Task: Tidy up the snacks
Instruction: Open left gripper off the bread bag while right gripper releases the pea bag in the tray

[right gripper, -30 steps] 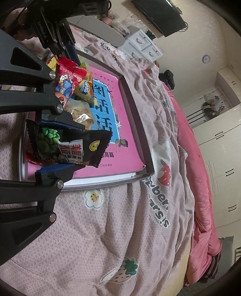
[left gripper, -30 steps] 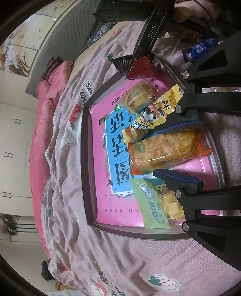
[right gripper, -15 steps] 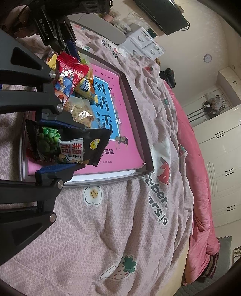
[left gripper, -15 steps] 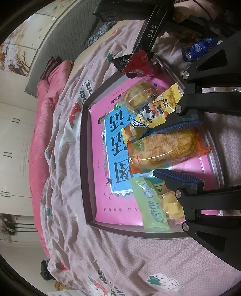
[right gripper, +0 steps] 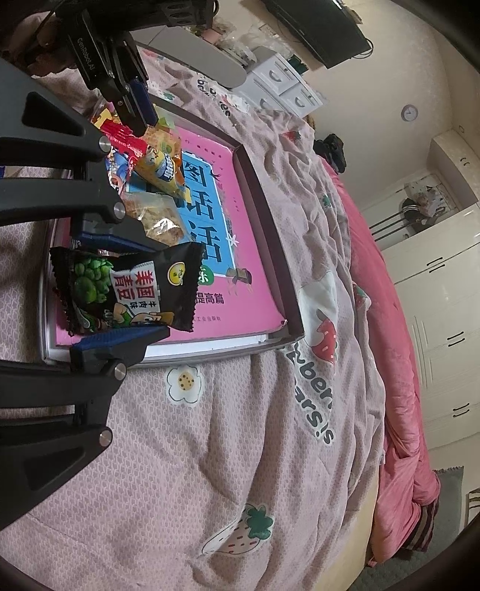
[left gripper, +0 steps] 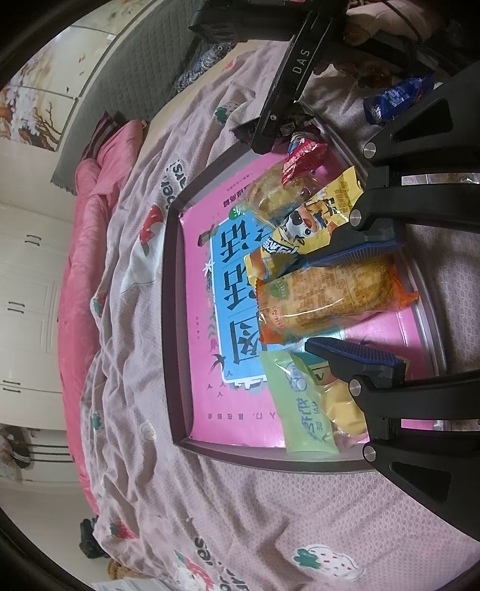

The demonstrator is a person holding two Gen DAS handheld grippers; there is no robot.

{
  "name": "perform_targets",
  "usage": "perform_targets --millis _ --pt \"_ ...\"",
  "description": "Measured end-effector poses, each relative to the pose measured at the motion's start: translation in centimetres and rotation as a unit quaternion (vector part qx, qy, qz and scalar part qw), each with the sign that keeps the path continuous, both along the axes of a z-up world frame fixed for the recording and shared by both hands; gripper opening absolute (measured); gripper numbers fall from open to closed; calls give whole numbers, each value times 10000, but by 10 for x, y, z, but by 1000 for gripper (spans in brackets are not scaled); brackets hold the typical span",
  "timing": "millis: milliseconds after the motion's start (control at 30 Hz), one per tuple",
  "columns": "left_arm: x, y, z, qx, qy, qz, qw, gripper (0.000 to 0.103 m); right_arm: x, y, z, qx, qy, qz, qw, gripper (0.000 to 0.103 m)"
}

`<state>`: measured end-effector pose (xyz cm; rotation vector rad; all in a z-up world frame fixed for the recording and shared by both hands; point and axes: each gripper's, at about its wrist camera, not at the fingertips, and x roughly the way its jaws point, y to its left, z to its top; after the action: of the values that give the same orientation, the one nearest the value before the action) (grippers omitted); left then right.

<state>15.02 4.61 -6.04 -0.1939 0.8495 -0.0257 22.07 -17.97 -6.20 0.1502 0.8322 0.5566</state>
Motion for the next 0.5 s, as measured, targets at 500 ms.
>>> perform_targets --millis 500 --pt "-3 2 7 -119 -12 24 9999 41 -2 -2 5 40 -73 -32 10000 44"
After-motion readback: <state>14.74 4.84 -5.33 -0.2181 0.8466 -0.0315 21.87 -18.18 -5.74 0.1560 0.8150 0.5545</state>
